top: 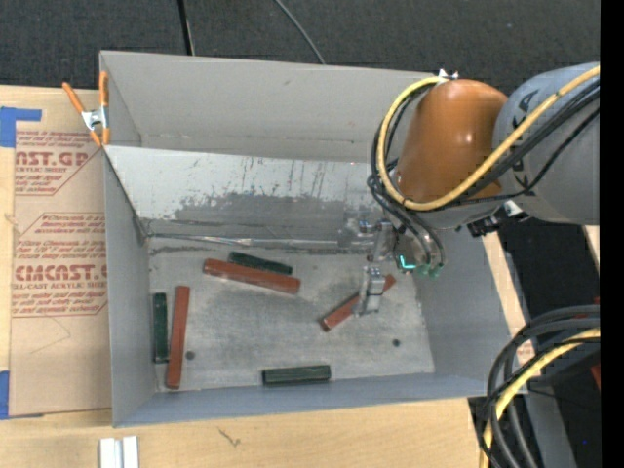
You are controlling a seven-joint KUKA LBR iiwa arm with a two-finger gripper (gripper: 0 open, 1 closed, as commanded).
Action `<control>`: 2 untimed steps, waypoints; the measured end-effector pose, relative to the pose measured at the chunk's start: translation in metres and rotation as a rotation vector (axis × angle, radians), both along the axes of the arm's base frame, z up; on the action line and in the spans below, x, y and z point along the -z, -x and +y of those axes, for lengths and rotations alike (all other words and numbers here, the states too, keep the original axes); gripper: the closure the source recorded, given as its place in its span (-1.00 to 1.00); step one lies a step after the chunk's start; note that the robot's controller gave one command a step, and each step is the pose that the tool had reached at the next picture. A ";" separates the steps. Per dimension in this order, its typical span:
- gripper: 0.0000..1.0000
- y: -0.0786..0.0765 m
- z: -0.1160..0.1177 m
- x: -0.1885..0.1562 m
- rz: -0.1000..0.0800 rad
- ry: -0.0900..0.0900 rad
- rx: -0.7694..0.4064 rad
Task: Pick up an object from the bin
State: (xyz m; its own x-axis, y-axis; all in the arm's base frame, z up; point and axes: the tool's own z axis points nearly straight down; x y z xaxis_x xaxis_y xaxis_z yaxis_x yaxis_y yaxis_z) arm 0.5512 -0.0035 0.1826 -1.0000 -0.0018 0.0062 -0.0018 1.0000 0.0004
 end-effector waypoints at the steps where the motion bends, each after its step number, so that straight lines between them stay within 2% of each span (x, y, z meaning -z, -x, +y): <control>1: -1.00 -0.002 0.000 -0.004 -0.008 0.000 0.000; 2: 1.00 -0.021 -0.062 0.111 -0.010 0.000 -0.148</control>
Offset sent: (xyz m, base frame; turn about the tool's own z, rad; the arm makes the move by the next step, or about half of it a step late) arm 0.0196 -0.0620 -0.1126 -0.1485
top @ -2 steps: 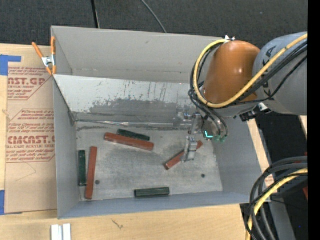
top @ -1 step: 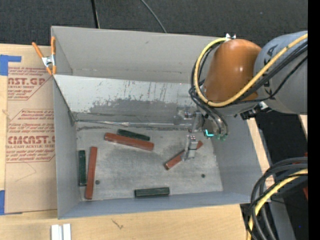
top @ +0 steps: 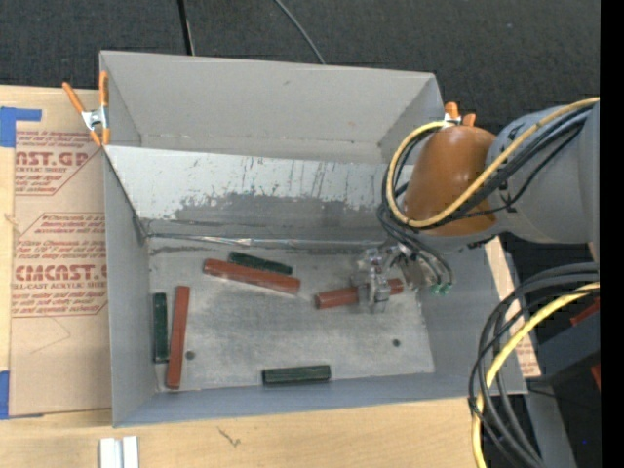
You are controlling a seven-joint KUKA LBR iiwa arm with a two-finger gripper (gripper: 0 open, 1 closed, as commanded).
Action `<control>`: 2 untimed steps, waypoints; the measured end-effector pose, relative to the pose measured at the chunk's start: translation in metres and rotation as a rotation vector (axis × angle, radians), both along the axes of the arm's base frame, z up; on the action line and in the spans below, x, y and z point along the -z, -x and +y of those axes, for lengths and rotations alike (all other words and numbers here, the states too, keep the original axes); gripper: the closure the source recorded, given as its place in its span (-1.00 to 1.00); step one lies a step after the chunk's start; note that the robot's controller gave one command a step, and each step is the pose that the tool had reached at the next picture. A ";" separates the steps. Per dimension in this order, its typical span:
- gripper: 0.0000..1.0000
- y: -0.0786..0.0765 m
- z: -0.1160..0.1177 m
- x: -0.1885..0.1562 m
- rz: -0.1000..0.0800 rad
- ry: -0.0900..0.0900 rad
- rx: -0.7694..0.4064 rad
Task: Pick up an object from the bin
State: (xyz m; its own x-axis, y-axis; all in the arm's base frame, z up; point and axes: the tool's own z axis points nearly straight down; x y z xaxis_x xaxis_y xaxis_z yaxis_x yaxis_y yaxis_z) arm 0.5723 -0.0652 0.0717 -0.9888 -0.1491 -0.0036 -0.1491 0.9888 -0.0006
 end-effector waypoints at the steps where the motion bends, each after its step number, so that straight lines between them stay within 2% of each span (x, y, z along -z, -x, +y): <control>1: 1.00 0.000 0.000 0.000 0.000 0.000 0.000; 2: 1.00 0.000 0.003 -0.058 0.007 -0.001 -0.009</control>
Offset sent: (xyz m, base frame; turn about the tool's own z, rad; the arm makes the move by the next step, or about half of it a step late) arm 0.0040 0.0074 0.1680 -0.0258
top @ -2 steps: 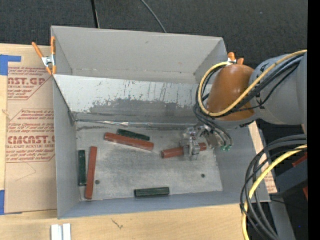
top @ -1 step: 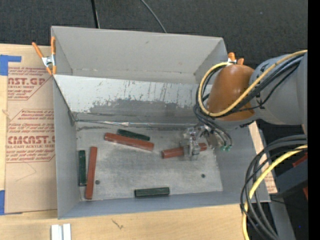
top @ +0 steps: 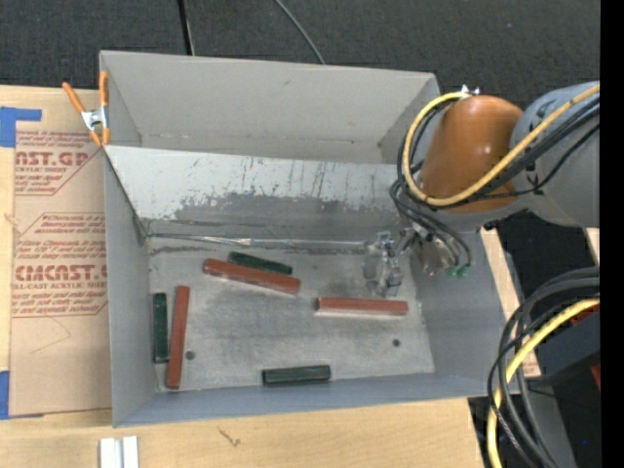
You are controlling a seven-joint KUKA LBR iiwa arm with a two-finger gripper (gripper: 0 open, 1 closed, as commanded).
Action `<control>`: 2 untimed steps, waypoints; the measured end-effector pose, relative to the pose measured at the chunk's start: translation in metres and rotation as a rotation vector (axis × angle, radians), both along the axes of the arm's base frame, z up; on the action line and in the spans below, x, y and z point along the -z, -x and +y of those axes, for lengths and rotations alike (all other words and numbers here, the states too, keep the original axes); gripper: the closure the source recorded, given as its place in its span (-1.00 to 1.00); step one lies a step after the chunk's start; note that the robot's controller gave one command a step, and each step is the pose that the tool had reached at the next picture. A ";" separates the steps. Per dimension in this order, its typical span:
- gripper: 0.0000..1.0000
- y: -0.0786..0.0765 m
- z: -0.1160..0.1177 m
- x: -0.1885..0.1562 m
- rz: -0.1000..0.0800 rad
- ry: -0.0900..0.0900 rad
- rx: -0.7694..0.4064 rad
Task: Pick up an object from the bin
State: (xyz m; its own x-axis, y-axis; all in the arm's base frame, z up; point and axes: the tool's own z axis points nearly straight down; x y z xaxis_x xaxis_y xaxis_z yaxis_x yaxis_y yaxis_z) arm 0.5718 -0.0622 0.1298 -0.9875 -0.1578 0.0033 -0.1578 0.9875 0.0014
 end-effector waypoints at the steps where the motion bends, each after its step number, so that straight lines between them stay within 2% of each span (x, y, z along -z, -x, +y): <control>1: -1.00 -0.010 -0.007 -0.144 -0.016 0.003 -0.138; 2: -1.00 -0.008 -0.006 -0.139 -0.008 0.000 -0.137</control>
Offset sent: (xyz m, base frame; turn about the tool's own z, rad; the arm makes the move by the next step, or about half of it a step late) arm 0.0000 0.0000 0.0000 0.0000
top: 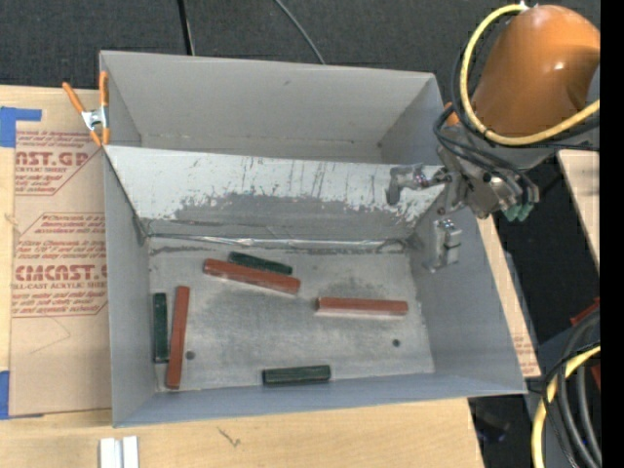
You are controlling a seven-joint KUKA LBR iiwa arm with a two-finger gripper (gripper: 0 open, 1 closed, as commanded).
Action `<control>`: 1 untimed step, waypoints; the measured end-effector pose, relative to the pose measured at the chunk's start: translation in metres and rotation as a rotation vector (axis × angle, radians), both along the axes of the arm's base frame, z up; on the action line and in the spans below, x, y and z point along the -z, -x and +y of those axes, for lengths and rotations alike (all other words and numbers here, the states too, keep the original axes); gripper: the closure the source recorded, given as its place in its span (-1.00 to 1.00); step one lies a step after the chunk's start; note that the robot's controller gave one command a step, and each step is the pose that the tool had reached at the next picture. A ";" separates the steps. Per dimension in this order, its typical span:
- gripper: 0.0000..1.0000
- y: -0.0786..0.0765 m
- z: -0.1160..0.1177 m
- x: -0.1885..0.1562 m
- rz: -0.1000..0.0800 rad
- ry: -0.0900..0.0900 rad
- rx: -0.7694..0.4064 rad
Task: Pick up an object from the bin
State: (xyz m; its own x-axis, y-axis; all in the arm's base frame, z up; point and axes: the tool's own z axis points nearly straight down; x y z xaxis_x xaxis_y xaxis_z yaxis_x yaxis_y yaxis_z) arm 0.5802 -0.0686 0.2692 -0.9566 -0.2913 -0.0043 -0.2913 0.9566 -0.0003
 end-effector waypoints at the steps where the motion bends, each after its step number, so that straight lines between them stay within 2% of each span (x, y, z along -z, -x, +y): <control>1: -1.00 0.005 0.012 0.043 -0.007 0.002 -0.044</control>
Offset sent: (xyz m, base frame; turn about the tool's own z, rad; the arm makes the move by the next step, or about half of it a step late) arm -0.0139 -0.0028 -0.1455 -0.1438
